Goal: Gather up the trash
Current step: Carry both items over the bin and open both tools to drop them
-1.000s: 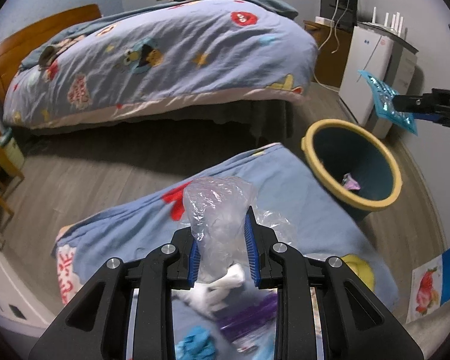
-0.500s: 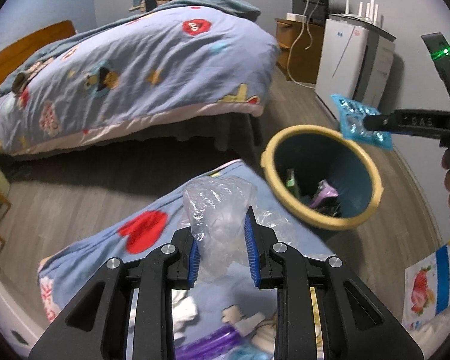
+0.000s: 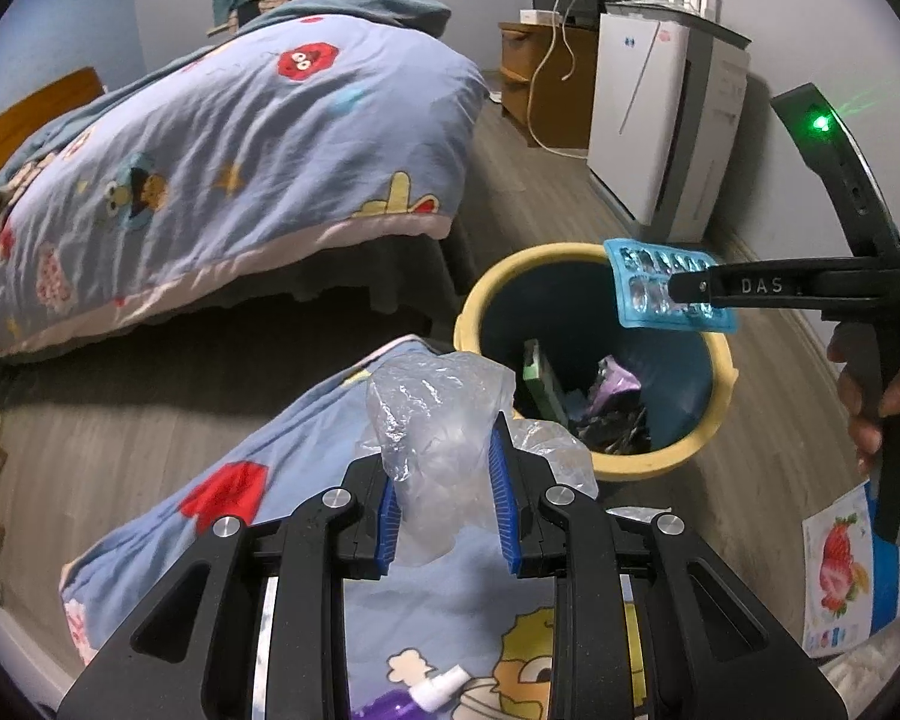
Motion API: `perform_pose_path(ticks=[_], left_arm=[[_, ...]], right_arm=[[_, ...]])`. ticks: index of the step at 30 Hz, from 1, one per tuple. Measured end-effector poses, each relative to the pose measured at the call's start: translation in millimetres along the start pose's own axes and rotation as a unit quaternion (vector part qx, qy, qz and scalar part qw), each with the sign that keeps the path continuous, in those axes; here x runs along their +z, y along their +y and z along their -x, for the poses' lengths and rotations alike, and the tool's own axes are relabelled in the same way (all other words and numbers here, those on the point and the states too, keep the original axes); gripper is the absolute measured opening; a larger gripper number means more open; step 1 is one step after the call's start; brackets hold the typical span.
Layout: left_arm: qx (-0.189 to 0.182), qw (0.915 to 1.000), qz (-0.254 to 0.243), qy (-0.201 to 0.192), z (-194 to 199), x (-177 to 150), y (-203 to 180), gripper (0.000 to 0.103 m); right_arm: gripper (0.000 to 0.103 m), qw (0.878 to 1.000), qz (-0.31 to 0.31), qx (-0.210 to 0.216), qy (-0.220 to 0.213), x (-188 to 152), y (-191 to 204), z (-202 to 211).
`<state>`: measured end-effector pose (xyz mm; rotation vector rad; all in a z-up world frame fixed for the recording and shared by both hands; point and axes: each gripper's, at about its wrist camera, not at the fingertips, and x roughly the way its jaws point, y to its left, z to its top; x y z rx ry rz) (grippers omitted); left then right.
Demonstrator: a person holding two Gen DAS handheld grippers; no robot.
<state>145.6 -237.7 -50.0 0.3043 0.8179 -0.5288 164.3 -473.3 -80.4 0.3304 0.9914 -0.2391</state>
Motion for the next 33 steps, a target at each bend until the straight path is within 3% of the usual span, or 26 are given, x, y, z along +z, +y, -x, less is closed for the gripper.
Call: perform_pose_path(ticks=[6, 16, 27, 33], left_arm=[[-0.004, 0.9999, -0.011, 0.009, -12, 2, -5, 0.027], [-0.022, 0.9992, -0.021, 0.026, -42, 12, -26, 0.027], [-0.029, 0.9964, -0.067, 0.043, -81, 17, -63, 0.027], [-0.024, 0.9948, -0.087, 0.046, -100, 17, -75, 0.029]], right_arm=[[0.056, 0.999, -0.031, -0.008, 0.013, -2, -15, -12], [0.056, 0.999, -0.002, -0.036, -0.009, -4, -26, -26], [0.056, 0.998, -0.058, -0.026, 0.024, -9, -45, -45], [0.056, 0.998, -0.054, -0.026, 0.017, -6, -41, -46]])
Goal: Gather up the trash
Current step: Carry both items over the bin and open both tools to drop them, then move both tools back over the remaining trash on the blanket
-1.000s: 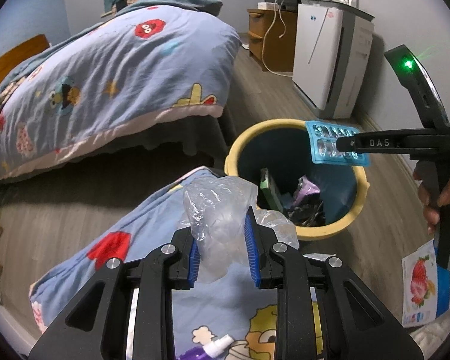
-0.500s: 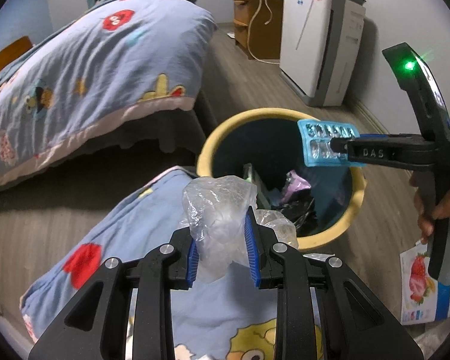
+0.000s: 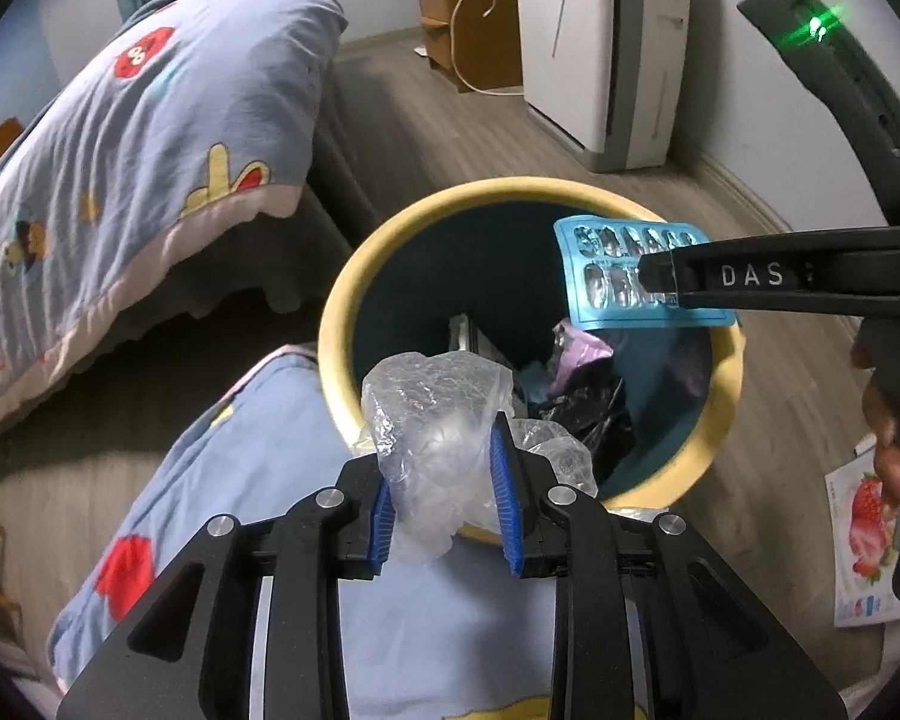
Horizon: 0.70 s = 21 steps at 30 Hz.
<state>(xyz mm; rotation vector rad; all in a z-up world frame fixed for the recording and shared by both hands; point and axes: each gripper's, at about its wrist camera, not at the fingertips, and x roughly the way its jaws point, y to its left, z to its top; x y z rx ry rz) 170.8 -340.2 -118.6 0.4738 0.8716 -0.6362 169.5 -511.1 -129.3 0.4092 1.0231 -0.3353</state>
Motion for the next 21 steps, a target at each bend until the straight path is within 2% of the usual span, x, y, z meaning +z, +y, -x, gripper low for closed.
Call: perform_pose_path(ticks=[4, 6, 8, 11, 16, 19, 21], left_arm=[[-0.003, 0.9997, 0.007, -0.024, 3, 5, 2, 0.038], [-0.002, 0.9994, 0.009, -0.032, 4, 5, 3, 0.052], [0.004, 0.9991, 0.01, -0.04, 6, 4, 3, 0.067], [0.006, 0.9989, 0.015, -0.044, 5, 3, 6, 0.078], [0.019, 0.9982, 0.033, -0.046, 12, -2, 16, 0.09], [0.022, 0.9975, 0.046, -0.048, 23, -8, 26, 0.092], [0.025, 0.9971, 0.054, -0.049, 33, -14, 34, 0.092]], right_arm=[[0.056, 1.0, -0.006, 0.008, -0.03, 5, 1, 9], [0.057, 0.999, -0.009, 0.012, -0.044, 8, 1, 13], [0.067, 0.998, -0.011, 0.016, -0.052, 10, 2, 16], [0.071, 0.999, -0.007, 0.017, -0.051, 11, 5, 15], [0.084, 0.999, 0.0, 0.016, -0.05, 10, 12, 17], [0.095, 0.998, 0.001, 0.017, -0.056, 11, 16, 22], [0.097, 0.998, 0.002, 0.022, -0.059, 11, 20, 27]])
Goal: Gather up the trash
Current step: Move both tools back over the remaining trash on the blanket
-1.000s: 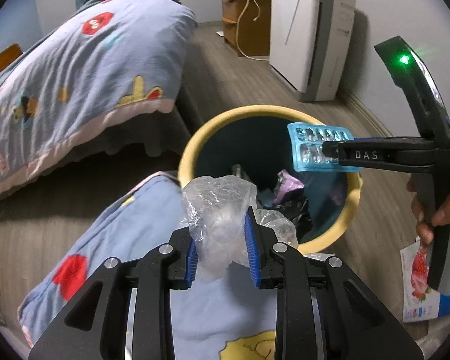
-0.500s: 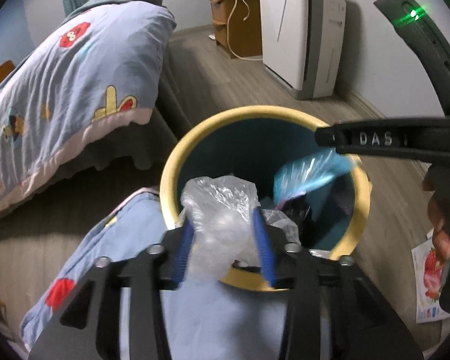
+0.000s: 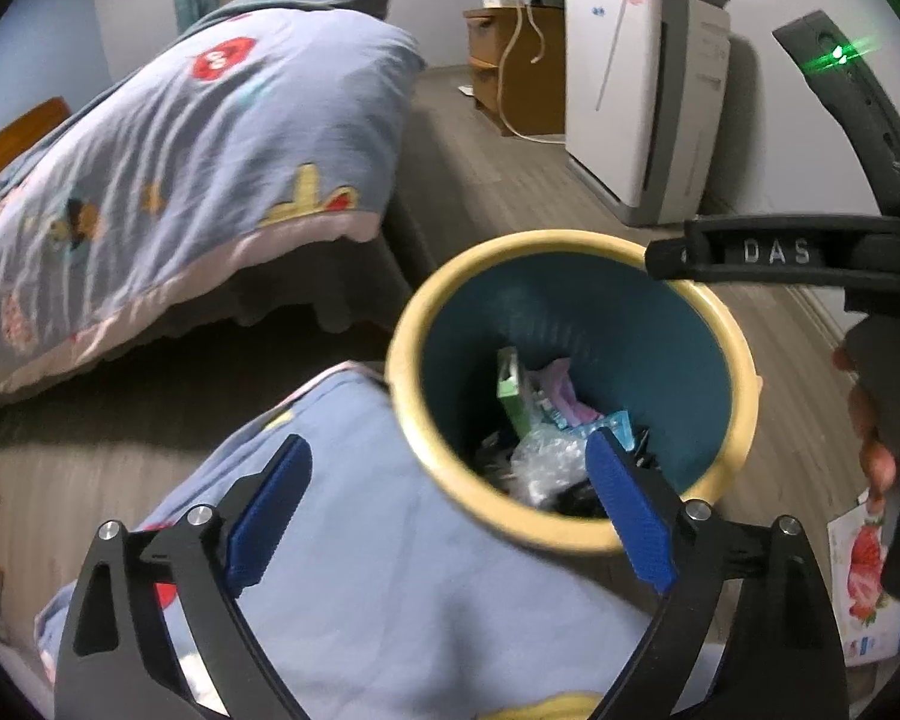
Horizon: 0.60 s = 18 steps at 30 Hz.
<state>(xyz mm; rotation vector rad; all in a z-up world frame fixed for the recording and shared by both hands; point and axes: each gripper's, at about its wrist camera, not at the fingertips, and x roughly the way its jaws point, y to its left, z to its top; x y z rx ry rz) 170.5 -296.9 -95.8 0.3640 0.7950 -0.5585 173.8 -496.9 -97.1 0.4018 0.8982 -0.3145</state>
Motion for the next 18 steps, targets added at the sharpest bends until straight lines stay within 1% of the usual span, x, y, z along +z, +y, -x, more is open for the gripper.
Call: perform_pose_path(ticks=[2, 6, 10, 13, 16, 18], left_arm=[[0.007, 0.9999, 0.007, -0.001, 14, -6, 11, 0.093], [0.017, 0.9995, 0.025, -0.007, 51, -19, 37, 0.093], [0.045, 0.9979, 0.045, -0.012, 92, -39, 71, 0.094], [0.069, 0.9952, 0.067, -0.016, 124, -57, 101, 0.094], [0.084, 0.9918, 0.093, -0.023, 149, -73, 124, 0.095], [0.1, 0.9876, 0.118, -0.029, 167, -89, 143, 0.095]], right_arm=[[0.097, 1.0, 0.007, 0.002, -0.006, 1, 7, 6], [0.097, 0.998, 0.052, -0.001, -0.025, -2, 31, 25], [0.097, 0.995, 0.092, 0.007, -0.044, -7, 58, 49], [0.097, 0.993, 0.103, 0.026, -0.05, -13, 77, 65], [0.097, 0.99, 0.122, 0.04, -0.053, -24, 99, 80], [0.097, 0.988, 0.136, 0.046, -0.052, -33, 113, 88]])
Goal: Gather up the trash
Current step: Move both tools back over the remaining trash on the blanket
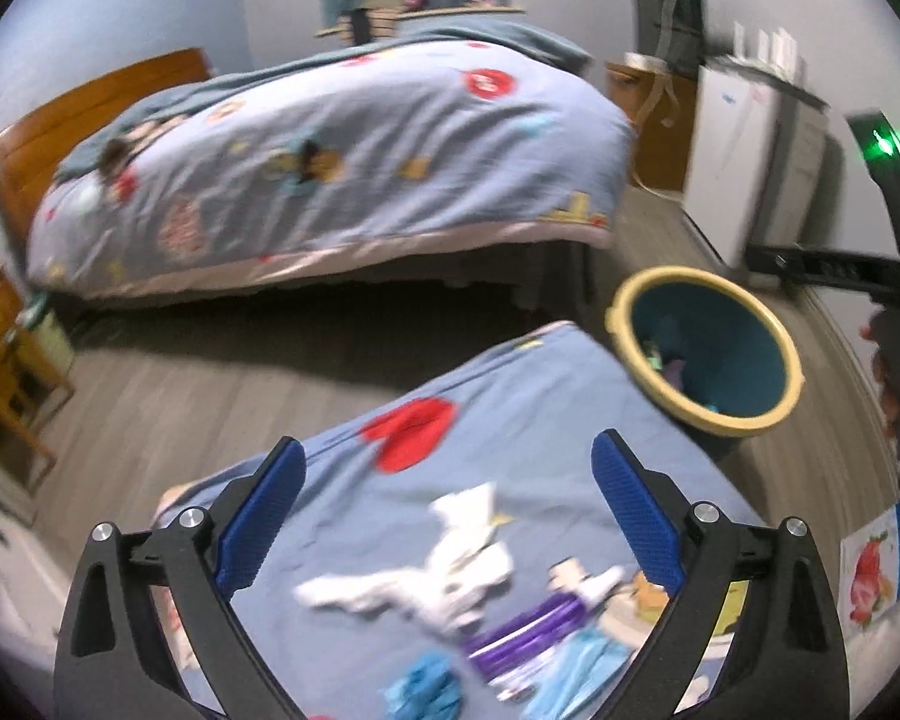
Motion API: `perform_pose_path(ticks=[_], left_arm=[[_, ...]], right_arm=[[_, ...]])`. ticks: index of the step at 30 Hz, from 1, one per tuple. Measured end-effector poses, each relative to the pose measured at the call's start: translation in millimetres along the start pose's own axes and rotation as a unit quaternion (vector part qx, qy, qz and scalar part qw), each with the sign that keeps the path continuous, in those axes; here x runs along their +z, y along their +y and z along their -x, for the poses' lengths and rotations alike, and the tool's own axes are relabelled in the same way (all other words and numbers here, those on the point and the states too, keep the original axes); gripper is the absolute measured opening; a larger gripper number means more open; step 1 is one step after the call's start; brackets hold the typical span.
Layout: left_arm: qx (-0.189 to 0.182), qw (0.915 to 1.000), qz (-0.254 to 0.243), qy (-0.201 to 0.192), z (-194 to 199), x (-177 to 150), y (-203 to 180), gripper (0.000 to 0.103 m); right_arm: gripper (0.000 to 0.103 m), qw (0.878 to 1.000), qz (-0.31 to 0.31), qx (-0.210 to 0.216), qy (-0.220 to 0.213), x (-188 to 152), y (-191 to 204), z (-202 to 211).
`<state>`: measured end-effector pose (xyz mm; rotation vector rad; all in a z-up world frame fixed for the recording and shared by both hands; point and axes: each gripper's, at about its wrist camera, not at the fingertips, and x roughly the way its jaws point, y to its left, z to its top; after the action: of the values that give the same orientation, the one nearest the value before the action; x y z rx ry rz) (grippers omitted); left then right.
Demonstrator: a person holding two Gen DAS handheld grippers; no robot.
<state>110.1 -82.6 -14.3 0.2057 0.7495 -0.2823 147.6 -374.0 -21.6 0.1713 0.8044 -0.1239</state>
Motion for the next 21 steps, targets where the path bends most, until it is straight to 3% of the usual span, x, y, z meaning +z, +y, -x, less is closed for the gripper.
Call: perform_pose_path(ticks=[7, 12, 21], left_arm=[[0.042, 0.9974, 0.056, 0.016, 11, -34, 55, 0.095], [0.043, 0.9959, 0.073, 0.032, 15, -53, 81, 0.095], [0.035, 0.9949, 0.014, 0.093, -2, -85, 74, 0.095]], right_arm=[[0.097, 0.999, 0.033, 0.016, 0.021, -31, 61, 18], [0.097, 0.998, 0.014, 0.026, 0.06, -58, 86, 13], [0.097, 0.989, -0.043, 0.035, 0.135, -124, 114, 0]])
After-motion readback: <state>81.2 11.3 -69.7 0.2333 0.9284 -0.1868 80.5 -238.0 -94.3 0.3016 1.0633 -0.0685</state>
